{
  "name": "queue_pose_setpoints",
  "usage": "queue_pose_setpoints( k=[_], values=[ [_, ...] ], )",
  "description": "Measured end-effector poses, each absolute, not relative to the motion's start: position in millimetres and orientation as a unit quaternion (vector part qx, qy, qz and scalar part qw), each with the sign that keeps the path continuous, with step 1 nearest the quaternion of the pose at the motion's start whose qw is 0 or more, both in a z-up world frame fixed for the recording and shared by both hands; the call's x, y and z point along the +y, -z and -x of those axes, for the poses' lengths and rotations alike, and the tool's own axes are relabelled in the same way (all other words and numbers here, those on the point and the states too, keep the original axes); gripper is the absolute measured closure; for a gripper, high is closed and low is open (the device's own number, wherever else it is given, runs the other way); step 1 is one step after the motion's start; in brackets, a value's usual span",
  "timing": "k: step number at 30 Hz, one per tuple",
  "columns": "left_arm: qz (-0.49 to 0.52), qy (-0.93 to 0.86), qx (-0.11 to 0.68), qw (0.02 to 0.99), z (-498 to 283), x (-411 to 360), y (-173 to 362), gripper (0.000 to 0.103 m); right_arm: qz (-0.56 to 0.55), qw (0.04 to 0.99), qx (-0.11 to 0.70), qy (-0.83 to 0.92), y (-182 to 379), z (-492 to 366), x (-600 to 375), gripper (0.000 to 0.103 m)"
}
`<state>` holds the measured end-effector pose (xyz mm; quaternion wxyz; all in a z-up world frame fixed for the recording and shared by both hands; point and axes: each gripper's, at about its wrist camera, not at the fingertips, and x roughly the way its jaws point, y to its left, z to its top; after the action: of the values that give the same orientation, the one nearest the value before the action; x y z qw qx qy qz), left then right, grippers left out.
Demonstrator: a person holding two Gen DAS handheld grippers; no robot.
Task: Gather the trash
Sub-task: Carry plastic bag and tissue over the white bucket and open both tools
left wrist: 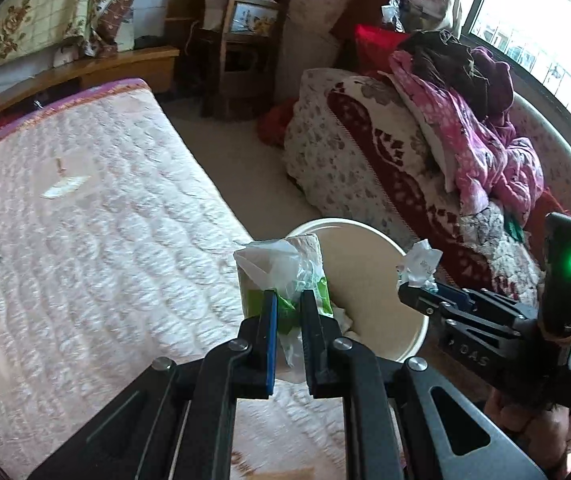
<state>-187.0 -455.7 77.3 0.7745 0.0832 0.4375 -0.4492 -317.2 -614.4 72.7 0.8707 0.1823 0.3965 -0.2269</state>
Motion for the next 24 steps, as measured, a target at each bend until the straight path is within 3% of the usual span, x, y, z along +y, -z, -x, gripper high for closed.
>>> queue_pose_setpoints(
  k=[24],
  values=[
    [-0.098,0.469,0.463,0.746,192,-519,-49,0.091,-0.226,0.843,0.399,0.28,-38,330,-664,0.072]
  ],
)
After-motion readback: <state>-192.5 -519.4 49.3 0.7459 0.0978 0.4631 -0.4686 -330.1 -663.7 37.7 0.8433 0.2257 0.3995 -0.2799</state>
